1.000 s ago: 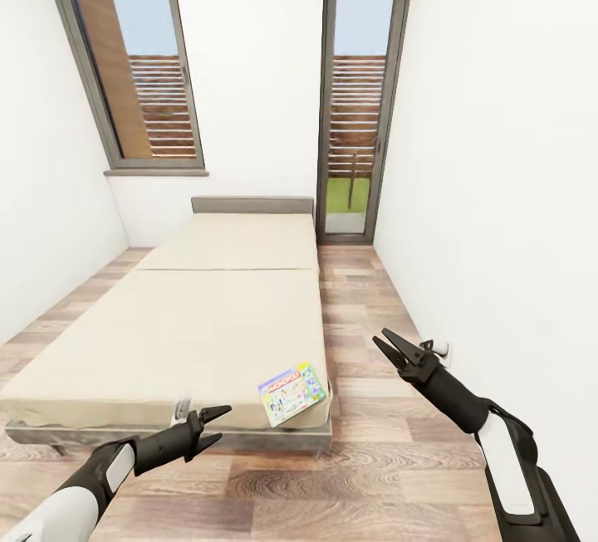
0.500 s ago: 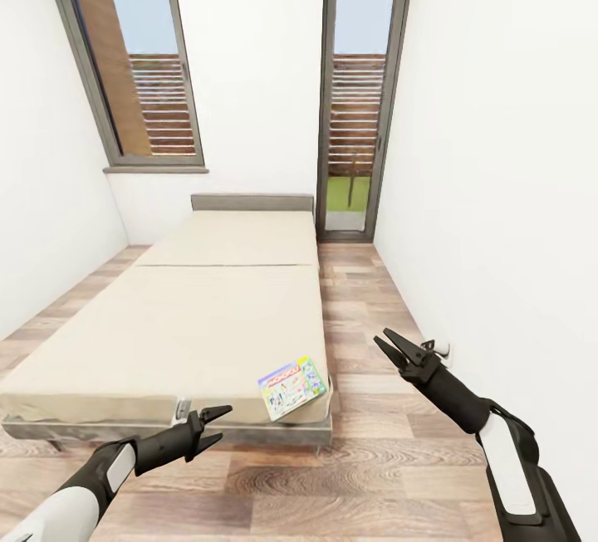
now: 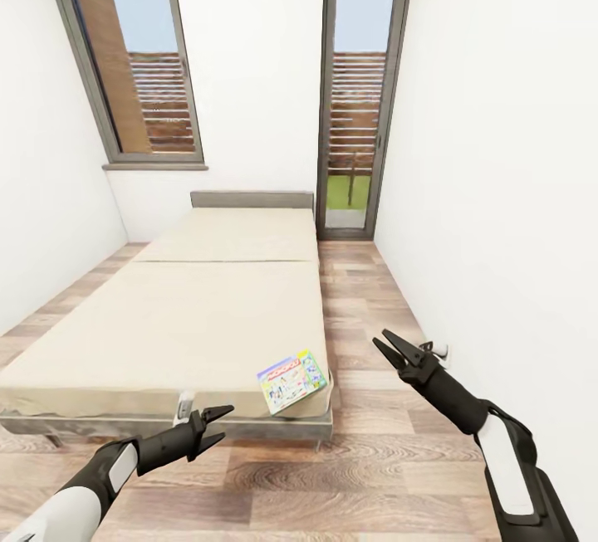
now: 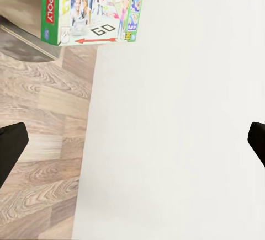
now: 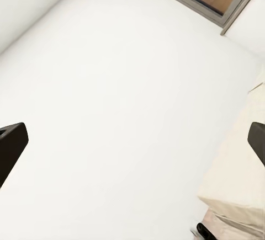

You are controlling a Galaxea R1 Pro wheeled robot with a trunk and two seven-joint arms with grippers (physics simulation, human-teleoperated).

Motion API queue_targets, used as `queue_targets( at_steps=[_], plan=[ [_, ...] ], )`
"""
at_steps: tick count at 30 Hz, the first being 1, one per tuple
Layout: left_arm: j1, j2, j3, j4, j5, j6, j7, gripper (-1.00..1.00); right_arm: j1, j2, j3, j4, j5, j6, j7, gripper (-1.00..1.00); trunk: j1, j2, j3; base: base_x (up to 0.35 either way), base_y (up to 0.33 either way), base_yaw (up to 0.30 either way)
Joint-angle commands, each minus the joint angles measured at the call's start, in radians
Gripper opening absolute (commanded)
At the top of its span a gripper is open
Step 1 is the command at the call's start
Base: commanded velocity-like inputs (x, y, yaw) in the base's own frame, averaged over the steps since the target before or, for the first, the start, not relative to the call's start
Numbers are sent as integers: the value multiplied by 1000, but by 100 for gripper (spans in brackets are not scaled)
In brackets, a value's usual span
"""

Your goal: Put all the toys in the child's room - the three board games (two on the bed and one on the table), the two jigsaw puzzles on the table, and the tennis ball on the table - inside the toy box on the table in the child's room.

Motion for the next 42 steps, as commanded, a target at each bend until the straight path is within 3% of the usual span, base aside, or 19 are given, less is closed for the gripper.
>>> queue_targets(
  at_steps=[1, 8, 12, 19, 29, 36, 42],
  plan=[
    [-1, 1, 3, 0, 1, 8, -7, 100, -1, 1, -2, 3, -2, 5, 2, 100, 4, -8, -4, 0, 0, 0],
    [-1, 6, -6, -5, -3, 4, -120, 100, -1, 1, -5, 23, -1, 4, 3, 100, 31, -57, -26, 0, 0, 0],
    [-1, 9, -37, -8, -6, 2, -174, 100, -1, 1, -5, 25, -1, 4, 3, 100, 46, -85, -39, 0, 0, 0],
    [-1, 40, -83, -10, -7, 2, -247, 100, -1, -1, -7, 26, -4, 4, 3, 100, 73, -134, -61, 0, 0, 0],
    [-1, 45, -92, -11, -6, 4, -261, 100, -1, -15, -6, 26, 3, 15, -2, 100, 111, -204, -92, 0, 0, 0],
    [-1, 40, -92, -11, -6, 5, -262, 100, -1, -19, -23, 17, 4, 19, -65, 100, 138, -253, -114, 0, 0, 0],
    [-1, 36, -91, -10, -7, 3, -257, 100, -1, -18, -38, 17, 4, 14, -76, 100, 161, -295, -133, 0, 0, 0]
  ],
)
